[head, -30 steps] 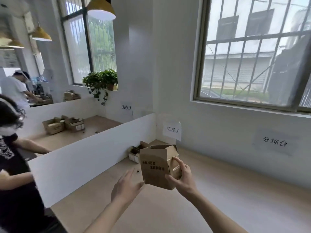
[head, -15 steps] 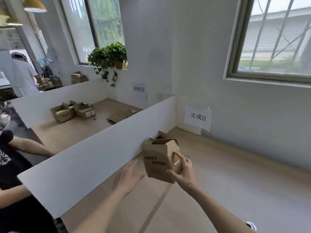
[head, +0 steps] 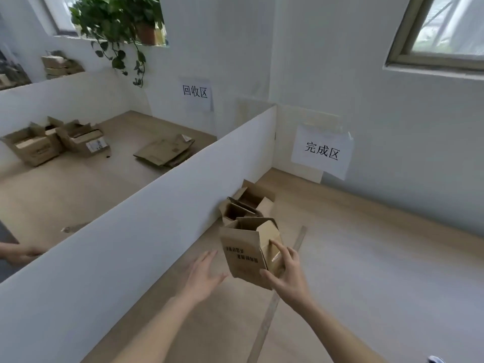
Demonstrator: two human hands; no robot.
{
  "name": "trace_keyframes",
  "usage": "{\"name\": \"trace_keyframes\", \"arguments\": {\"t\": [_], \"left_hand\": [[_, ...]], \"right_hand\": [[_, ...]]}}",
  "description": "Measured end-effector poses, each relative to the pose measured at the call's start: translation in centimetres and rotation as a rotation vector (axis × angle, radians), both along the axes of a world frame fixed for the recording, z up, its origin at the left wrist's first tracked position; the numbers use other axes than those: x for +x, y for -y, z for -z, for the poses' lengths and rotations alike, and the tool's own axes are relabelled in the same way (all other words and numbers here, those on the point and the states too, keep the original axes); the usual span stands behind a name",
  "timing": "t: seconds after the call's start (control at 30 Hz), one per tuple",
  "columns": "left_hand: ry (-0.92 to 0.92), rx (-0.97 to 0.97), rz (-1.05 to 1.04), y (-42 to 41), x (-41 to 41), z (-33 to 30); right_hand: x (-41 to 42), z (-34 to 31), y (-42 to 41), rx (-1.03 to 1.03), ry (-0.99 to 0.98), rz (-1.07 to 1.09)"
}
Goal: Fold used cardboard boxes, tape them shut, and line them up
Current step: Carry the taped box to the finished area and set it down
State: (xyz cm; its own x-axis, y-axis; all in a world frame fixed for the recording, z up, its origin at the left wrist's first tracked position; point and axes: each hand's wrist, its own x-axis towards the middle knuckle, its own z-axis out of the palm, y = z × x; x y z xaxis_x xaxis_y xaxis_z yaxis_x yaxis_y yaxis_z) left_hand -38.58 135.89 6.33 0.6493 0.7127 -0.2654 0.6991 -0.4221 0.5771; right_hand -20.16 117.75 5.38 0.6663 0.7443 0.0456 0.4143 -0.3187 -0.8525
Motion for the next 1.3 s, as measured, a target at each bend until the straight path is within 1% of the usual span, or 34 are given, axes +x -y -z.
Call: {"name": "trace_keyframes", "arguments": {"t": [0.17, 0.33, 0.43, 0.53, 0.77, 1.0, 1.13, 1.3], "left_hand": [[-0.061, -0.087, 0.039, -7.0, 1.7, 5.7], [-0.123, -0.111, 0.093, -11.7, 1.8, 9.5], [-0.151, -0.111, 0.116, -13.5, 1.3, 10.7], [-0.179, -0.089, 0.144, -14.8, 1.1, 11.1], [-0.217, -0.023, 0.185, -16.9, 1.0, 12.2], [-0.200, -0.018, 0.214, -16.6, 0.7, 11.1], [-0.176, -0.008, 0.231, -15.5, 0.6, 9.5], [-0.178, 0.095, 0.339, -12.3, 1.6, 6.0]], "right_hand": [[0.5, 5.4, -5.9, -0.086, -0.015, 0.006], [0.1, 9.7, -10.4, -0.129, -0.033, 0.030], [0.1, 11.2, -12.6, -0.156, -0.027, 0.079], [0.2, 11.8, -14.4, -0.194, -0.009, 0.083], [-0.4, 12.7, -17.0, -0.304, -0.084, 0.156], [-0.7, 11.6, -17.3, -0.366, -0.082, 0.147], [-1.0, 10.1, -15.8, -0.392, -0.052, 0.133], [-0.4, 6.0, -11.2, -0.432, 0.018, 0.129]]}}
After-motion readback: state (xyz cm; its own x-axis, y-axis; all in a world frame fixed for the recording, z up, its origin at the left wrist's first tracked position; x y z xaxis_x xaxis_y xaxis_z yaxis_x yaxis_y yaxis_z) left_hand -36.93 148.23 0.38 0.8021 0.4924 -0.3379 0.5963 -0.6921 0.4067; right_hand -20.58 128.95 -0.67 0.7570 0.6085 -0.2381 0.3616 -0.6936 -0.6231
